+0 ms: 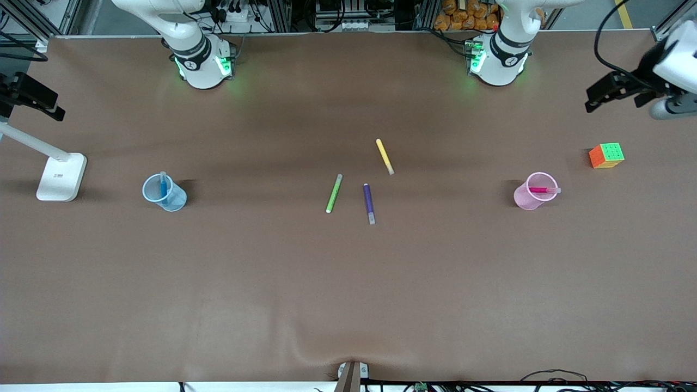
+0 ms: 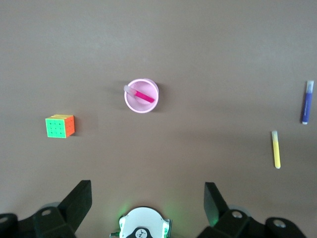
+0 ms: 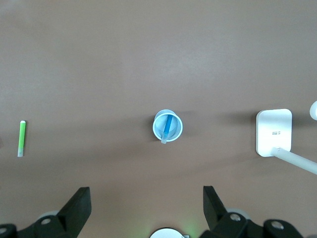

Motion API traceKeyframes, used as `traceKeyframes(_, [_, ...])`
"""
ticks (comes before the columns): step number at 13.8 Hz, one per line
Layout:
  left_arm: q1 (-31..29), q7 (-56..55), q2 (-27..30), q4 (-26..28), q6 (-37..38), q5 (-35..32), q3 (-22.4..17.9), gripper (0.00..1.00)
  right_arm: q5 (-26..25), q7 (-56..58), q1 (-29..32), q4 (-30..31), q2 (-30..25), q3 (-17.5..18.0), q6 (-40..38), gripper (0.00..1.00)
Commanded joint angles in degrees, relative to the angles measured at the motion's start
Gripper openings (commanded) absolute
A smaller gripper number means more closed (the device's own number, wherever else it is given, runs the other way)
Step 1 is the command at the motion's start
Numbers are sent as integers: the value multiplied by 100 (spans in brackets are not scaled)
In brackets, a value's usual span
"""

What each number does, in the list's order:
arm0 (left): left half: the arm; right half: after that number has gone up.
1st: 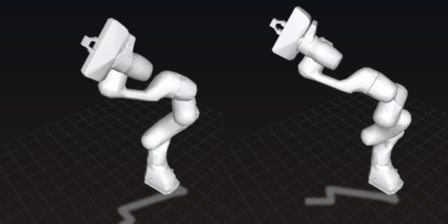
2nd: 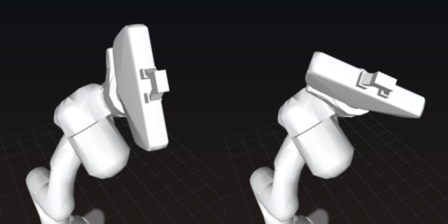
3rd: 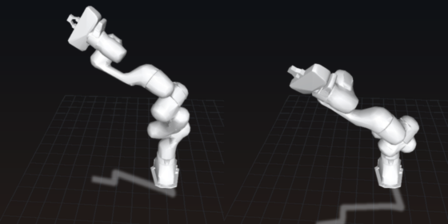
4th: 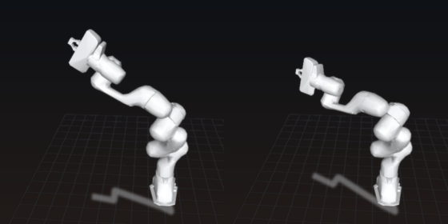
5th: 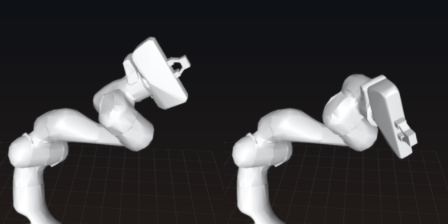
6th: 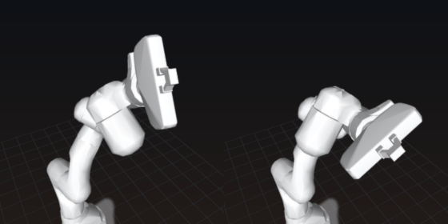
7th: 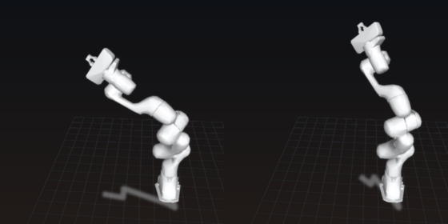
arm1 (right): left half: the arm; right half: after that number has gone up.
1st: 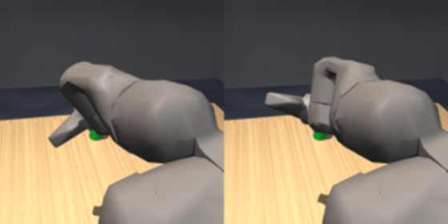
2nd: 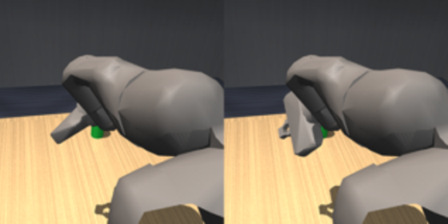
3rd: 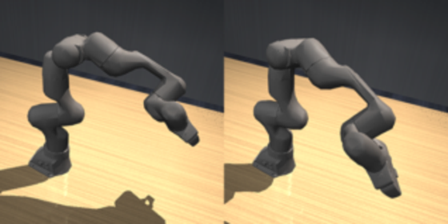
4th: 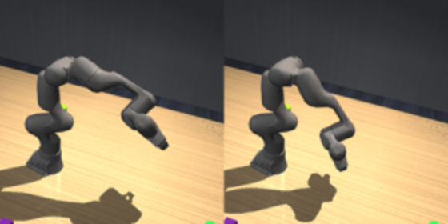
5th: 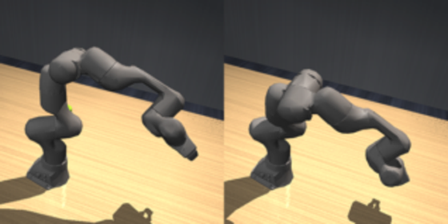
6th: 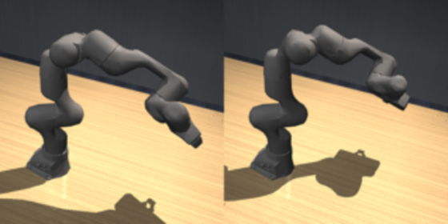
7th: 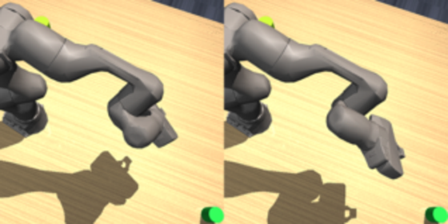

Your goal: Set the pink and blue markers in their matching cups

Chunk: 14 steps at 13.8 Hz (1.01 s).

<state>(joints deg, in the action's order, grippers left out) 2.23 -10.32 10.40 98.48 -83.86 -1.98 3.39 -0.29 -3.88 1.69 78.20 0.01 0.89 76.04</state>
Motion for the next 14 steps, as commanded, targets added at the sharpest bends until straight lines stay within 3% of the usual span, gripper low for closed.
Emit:
traceKeyframes(1, [76,-14,480,479,-192,22,-31,100,-41,-8,51,55,-124,60,8,100])
traceKeyframes(4, [146,39,815,874,-438,-13,-66,100,-23,-8,104,55,-124,69,8,100])
traceKeyframes(14, [129,118,428,251,-193,-13,-84,100,-23,-8,113,55,-115,69,8,100])
